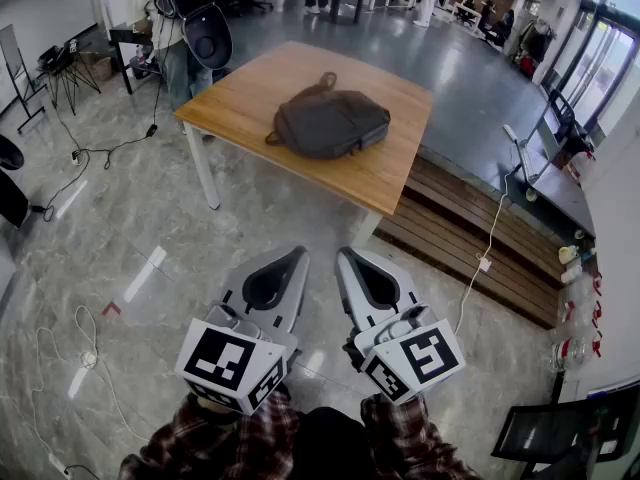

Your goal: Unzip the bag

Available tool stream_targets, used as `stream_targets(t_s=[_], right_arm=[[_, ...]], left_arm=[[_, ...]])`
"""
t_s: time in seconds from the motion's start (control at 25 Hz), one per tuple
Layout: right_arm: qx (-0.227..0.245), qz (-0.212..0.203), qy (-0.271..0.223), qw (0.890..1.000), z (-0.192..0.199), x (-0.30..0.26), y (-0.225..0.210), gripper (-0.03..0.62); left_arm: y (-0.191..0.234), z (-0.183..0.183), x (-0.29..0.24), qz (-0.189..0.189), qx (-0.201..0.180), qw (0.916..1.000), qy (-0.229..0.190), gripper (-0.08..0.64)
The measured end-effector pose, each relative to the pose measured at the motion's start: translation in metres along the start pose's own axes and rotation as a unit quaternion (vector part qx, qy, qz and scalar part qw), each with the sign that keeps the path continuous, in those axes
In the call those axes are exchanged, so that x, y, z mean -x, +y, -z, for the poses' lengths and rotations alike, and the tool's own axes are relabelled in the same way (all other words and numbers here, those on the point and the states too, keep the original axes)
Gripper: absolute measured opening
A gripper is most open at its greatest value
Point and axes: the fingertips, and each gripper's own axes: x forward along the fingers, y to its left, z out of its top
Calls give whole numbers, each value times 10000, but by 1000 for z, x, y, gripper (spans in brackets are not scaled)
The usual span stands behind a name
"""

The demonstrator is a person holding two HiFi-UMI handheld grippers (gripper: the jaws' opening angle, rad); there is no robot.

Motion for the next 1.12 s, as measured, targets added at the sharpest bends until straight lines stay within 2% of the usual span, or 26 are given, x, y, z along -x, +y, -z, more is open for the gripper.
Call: stream_targets(t_s=[0.24, 0.44, 0.8, 0.96, 1.12], right_arm=[[9, 214, -71, 9997, -2, -70, -10, 11], [-23, 355, 73, 9993, 11, -121, -43, 11], [-80, 439, -25, 9990, 17, -233, -145, 11], [-14, 371, -6, 9993, 9, -299, -194, 11], [21, 373, -111, 9992, -9, -351, -254, 11]], left_arm=[[67, -9, -31, 217, -70, 9997, 87, 6], [119, -2, -69, 207, 32, 9997, 124, 8], [207, 10, -174, 115, 75, 9996, 235, 6], [254, -4, -244, 127, 76, 9997, 198, 8], [284, -22, -318, 213, 18, 9996, 178, 8]])
